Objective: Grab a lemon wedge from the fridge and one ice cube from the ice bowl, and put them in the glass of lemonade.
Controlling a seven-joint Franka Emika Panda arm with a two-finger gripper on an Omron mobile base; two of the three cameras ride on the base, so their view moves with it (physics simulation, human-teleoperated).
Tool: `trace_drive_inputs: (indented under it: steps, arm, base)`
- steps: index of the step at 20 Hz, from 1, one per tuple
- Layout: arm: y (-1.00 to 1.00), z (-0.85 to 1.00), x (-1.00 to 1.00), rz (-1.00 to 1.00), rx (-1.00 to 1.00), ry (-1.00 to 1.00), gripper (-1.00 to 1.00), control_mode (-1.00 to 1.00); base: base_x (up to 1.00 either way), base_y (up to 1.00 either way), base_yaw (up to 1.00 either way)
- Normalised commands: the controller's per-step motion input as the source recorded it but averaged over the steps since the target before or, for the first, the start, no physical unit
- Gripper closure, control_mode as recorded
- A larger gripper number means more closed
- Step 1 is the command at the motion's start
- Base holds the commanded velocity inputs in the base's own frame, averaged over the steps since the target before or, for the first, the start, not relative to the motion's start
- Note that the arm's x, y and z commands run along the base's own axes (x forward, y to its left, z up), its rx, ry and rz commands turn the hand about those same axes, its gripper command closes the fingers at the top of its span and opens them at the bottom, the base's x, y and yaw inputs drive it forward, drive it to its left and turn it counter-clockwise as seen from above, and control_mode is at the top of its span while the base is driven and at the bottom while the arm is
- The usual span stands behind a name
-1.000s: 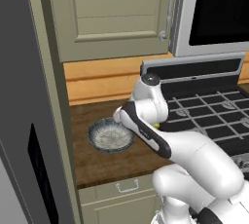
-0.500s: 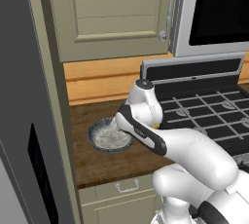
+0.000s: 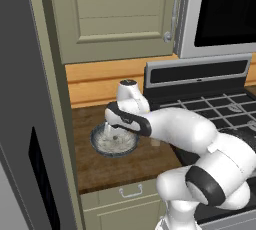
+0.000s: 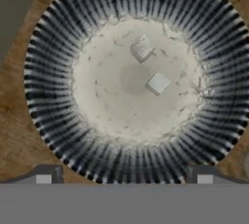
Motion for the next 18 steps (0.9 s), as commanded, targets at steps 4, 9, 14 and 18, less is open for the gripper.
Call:
trace_drive_inputs:
  steps: [4, 9, 14, 18]
  arm:
    - [-0.09, -0.64, 0.32, 0.0, 0.01, 0.14, -1.0, -1.0]
    - [-0.12, -0.35, 0.18, 0.0, 0.01, 0.0, -1.0, -1.0]
    - [0.0, -0.48, 0.25, 0.0, 0.0, 0.0, -1.0, -1.0]
    - [0.11, -0.43, 0.3, 0.0, 0.0, 0.04, -1.0, -1.0]
  base:
    - [0.0, 0.0, 0.0]
    - [0.0, 0.0, 0.0]
    - [0.0, 0.0, 0.0]
    - [0.0, 0.0, 0.0]
